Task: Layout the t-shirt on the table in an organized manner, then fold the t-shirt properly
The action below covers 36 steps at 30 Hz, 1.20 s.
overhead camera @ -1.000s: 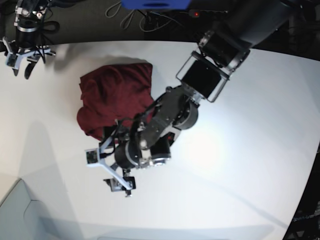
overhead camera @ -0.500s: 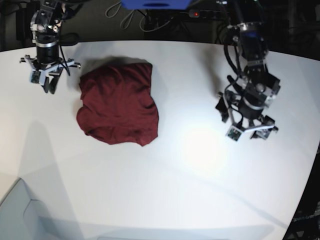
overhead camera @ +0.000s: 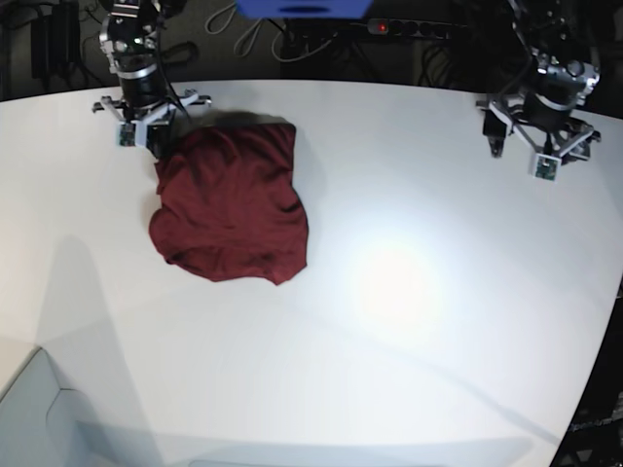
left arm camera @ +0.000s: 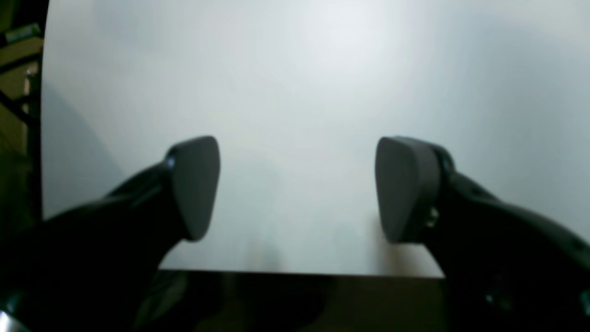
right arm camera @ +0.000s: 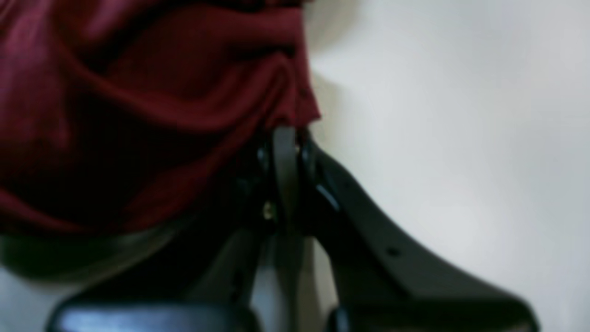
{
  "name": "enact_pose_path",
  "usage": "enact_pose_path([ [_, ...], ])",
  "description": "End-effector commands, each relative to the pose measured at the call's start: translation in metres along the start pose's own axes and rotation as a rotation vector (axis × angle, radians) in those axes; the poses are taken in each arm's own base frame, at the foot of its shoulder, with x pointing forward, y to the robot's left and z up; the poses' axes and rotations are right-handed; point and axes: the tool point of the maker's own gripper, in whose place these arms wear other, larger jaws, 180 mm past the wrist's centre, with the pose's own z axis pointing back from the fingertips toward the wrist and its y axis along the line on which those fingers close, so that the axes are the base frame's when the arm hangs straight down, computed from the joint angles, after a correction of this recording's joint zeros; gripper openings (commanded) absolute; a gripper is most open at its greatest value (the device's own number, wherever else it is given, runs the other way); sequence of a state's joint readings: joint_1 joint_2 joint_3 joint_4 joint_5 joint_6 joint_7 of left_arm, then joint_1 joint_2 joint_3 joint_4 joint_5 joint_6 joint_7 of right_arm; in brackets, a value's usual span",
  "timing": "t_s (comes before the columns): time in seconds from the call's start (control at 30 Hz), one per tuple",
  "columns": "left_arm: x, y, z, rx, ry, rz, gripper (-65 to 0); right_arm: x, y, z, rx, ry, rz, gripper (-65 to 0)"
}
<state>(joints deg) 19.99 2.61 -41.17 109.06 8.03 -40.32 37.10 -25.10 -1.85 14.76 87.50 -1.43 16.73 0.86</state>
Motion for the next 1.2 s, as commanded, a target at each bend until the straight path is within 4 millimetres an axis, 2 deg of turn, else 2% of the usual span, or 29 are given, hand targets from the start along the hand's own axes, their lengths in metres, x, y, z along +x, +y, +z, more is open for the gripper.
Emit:
enact_pose_path([
  [0.0,0.012,0.007,0.003,0.013,-0.05,0.009,-14.2,0.002,0.0,0.0,0.004,-0.008,0.002,-65.0],
  [0.13,0.011,0.01,0.005,0.021,-0.053,0.02,-14.2,0.0,0.002,0.001,0.01,-0.004,0.0,-65.0],
  [0.2,0.012,0.011,0.005,0.019,-0.058,0.022,-14.2,-0.008,0.011,0.006,0.059,0.016,-0.001,-65.0],
  [0.27,0.016,0.012,0.004,0.023,-0.066,0.019,-14.2,-0.007,0.03,0.014,0.156,0.011,0.003,-65.0],
  [0.37,0.021,0.014,0.003,0.03,-0.077,0.017,-14.2,-0.007,0.044,0.027,0.205,-0.014,-0.014,-65.0],
  [0.5,0.021,0.013,0.004,0.027,-0.077,0.018,-14.2,0.001,0.044,0.041,0.176,-0.075,-0.053,-65.0],
  [0.63,0.017,0.011,0.005,0.024,-0.068,0.024,-14.3,0.005,0.024,0.051,0.101,-0.11,-0.074,-65.0],
  [0.73,-0.003,0.001,0.009,0.009,0.006,0.042,-16.4,0.008,-0.004,0.057,0.022,-0.13,-0.063,-65.0],
  [0.8,-0.009,-0.001,0.012,0.009,0.04,0.044,-23.5,0.007,-0.024,0.063,-0.034,-0.127,-0.057,-65.0],
  [1.07,-0.056,-0.022,0.031,-0.026,0.179,0.066,-64.8,-0.004,-0.103,0.098,-0.26,-0.095,-0.043,-65.0],
  [1.17,-0.071,-0.025,0.039,-0.034,0.216,0.061,-63.8,-0.015,-0.13,0.117,-0.341,-0.098,-0.109,-65.0],
])
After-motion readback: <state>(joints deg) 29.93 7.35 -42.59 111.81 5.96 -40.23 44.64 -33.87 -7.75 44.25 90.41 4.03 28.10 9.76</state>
